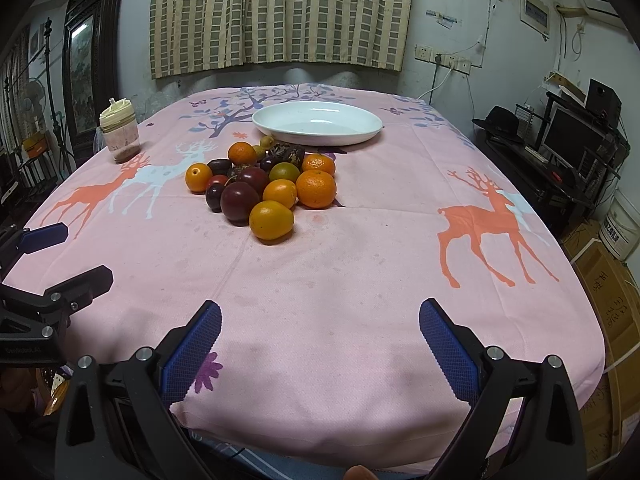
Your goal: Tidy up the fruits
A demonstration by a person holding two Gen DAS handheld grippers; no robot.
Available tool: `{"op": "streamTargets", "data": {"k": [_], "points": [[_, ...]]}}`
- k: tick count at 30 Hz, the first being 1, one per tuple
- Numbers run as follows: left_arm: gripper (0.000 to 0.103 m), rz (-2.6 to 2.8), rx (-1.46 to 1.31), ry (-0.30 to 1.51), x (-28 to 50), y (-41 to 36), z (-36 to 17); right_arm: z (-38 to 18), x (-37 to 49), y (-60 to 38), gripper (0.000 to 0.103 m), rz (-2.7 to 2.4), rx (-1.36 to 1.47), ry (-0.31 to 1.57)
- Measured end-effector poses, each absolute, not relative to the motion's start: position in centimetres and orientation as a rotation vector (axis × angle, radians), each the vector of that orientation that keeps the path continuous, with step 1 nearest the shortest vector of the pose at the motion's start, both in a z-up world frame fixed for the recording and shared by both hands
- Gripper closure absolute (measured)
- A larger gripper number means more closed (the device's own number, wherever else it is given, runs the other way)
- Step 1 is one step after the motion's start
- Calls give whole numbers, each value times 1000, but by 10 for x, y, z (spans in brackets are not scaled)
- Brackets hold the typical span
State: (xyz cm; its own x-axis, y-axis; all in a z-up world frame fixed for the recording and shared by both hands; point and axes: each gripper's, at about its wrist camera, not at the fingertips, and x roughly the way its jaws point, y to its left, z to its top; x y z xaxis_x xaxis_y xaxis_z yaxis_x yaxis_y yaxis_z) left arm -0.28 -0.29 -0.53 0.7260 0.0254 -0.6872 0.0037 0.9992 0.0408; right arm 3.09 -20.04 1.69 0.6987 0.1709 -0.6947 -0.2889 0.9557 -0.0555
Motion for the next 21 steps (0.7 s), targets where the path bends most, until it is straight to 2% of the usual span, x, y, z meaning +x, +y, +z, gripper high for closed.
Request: {"op": "streamTargets", "data": {"k": [21], "points": [[4, 10, 42, 762, -4, -5, -9, 14, 31, -197, 4, 256, -166, 757]]}}
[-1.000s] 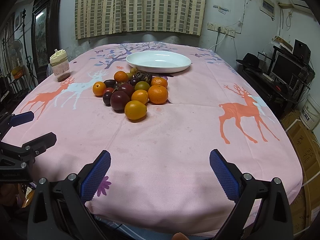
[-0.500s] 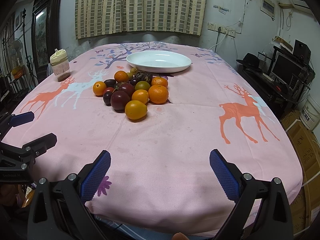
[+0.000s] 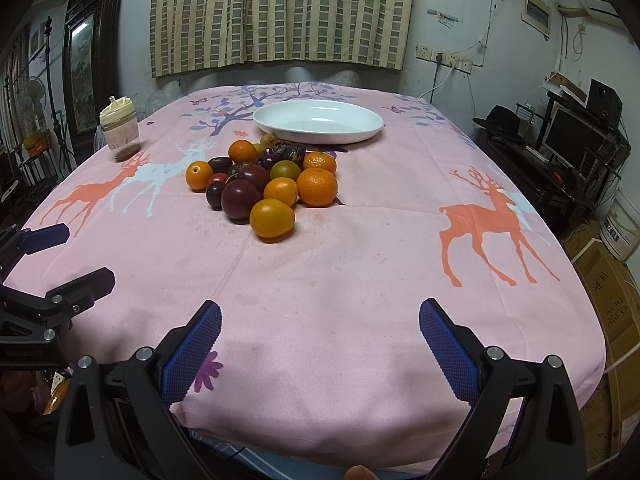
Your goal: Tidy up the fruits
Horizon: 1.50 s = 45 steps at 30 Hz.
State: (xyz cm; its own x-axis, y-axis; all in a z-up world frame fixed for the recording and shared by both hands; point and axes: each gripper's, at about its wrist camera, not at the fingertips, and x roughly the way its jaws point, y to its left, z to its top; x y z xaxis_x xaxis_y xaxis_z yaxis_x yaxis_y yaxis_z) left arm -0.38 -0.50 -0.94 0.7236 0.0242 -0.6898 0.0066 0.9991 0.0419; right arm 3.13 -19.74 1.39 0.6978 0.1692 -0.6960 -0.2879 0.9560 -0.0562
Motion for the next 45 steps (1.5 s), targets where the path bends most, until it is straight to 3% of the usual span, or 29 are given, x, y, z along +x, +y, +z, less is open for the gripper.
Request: {"op": "streamTargets", "data": {"k": [20, 36, 42, 45], "points": [[4, -35, -110, 832, 40, 45, -25, -5, 76, -191, 4, 413, -56, 823], [4, -81, -39, 834, 102, 93, -19, -10, 120, -140, 7, 534, -201, 858], [4, -119, -14, 848, 121, 95, -23, -12, 141, -147, 30, 461, -169, 889], [4, -151, -8, 853, 127, 92, -24, -19, 148, -148, 36, 481, -142, 934]]}}
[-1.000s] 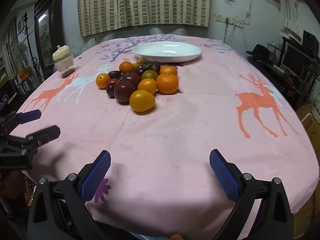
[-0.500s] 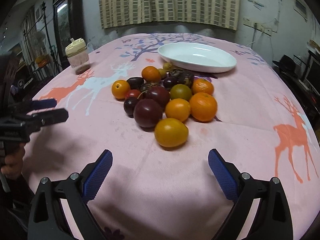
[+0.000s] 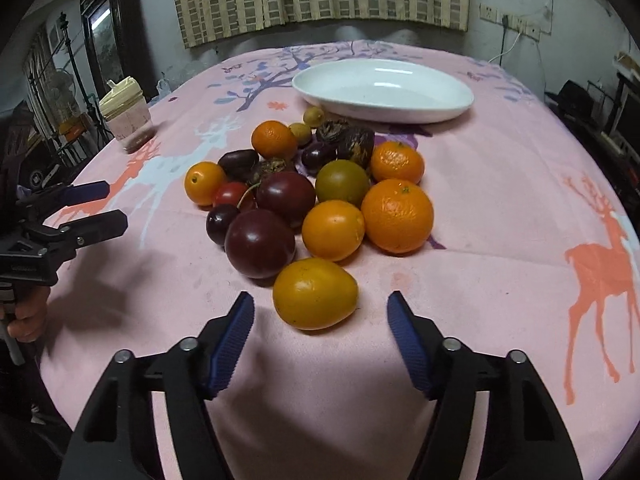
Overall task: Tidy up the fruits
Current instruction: 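Grasp a yellow-orange fruit with the right tool while the left tool grasps an orange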
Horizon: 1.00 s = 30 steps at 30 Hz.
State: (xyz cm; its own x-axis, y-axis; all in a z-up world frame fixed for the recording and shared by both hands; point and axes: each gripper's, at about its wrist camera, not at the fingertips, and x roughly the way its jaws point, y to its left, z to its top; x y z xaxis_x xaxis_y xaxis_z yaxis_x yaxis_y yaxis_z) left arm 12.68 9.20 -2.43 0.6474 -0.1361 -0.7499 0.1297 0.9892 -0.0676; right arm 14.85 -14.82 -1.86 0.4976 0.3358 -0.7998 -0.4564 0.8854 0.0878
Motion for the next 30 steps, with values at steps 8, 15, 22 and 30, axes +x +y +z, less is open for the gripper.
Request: {"op": "streamTargets", "data": {"k": [8, 15, 22, 30], "points": [[29, -242, 22, 903, 151, 83, -31, -22, 150, -145, 61, 488, -153, 938], [38, -305, 31, 930, 178, 73, -34, -21, 150, -149, 61, 486, -123, 934], [46, -339, 44, 947, 196, 61, -35, -21, 150, -151, 61, 485, -103, 930], [62, -387, 30, 961, 206, 54, -37, -20, 150, -153, 61, 489, -95, 920]]}}
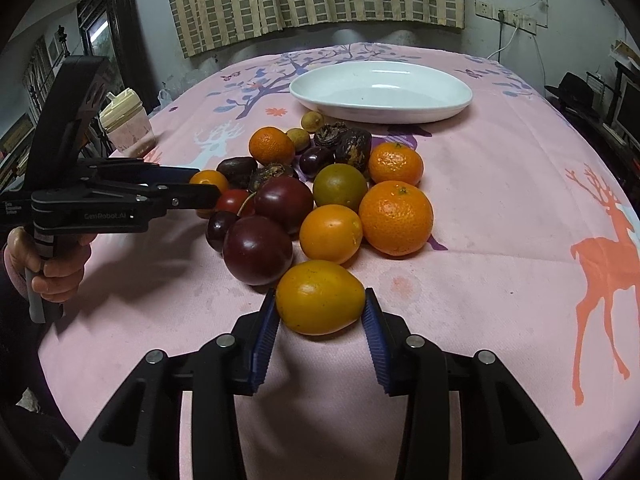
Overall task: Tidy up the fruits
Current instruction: 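Grasp a yellow-orange fruit with the right tool while the left tool grasps an orange, then carry both fruits onto the white plate and open both tools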
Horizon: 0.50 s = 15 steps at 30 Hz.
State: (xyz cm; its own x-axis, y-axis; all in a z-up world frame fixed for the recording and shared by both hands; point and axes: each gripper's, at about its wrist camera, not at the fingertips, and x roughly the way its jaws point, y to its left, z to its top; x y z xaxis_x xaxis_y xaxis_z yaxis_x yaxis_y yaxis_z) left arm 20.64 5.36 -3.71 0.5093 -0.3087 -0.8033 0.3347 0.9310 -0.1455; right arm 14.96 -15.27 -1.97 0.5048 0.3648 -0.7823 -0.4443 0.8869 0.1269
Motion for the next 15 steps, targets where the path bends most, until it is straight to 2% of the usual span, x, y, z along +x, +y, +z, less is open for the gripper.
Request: {"op": "streamTargets", "data": {"k": [15], "points": [[64, -366, -32, 945, 190, 71, -32, -11, 147, -158, 61, 534, -63, 882]]}}
